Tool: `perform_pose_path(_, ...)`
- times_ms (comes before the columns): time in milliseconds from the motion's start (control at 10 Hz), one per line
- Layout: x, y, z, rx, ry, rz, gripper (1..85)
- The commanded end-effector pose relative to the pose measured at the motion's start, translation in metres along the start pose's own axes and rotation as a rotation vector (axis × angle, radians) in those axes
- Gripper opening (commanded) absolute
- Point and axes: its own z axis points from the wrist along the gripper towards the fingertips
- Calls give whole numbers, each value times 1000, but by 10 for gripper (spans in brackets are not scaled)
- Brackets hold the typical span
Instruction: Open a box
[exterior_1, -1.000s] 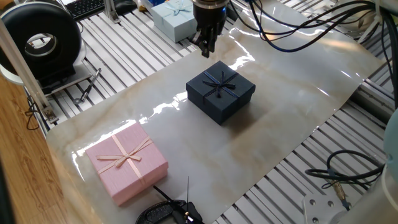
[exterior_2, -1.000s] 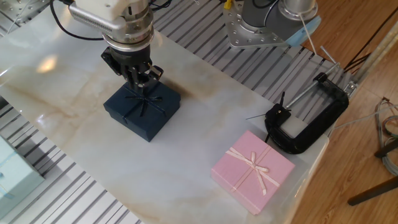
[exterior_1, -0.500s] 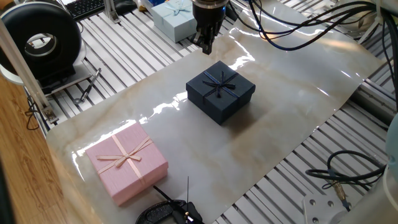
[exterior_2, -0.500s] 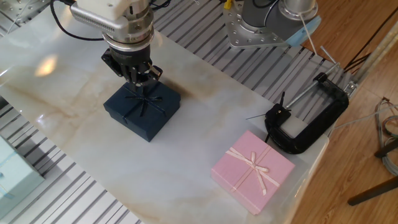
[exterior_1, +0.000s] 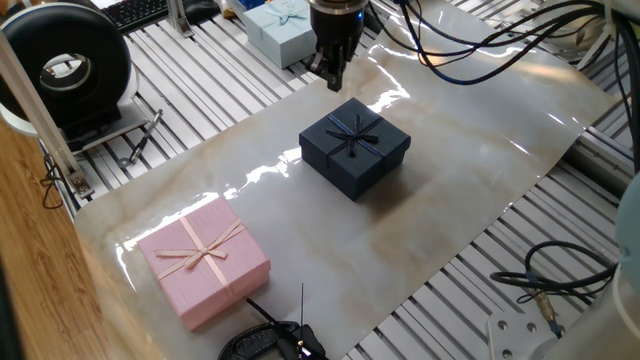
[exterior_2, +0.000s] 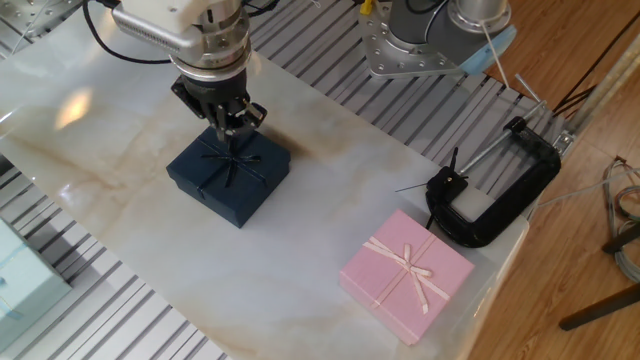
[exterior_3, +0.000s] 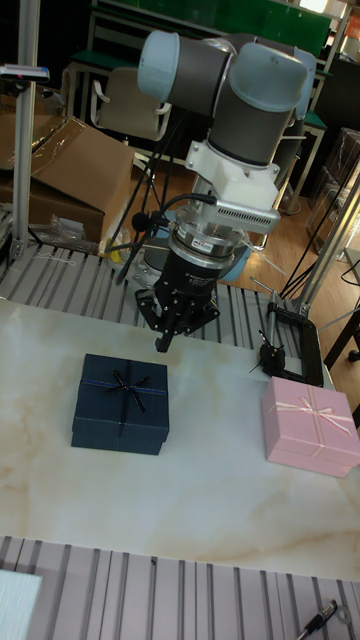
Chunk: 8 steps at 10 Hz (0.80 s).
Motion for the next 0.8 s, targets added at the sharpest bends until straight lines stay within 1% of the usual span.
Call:
perform_pose_path(0,-4,6,-1,-26,-16,88,13)
perform_pose_path(100,-4,10,6,-68,5,101,13)
perform_pose_path(200,-2,-2,21,-79,21,81,13)
perform_pose_path(300,-1,-17,38,-75,12,52,13)
perform_pose_path(400,-2,-24,50,-79,-22,53,13)
perform_pose_path(600,-12,-23,50,-84,-58,81,43)
perform_pose_path(700,-10,-23,50,-84,-51,97,110)
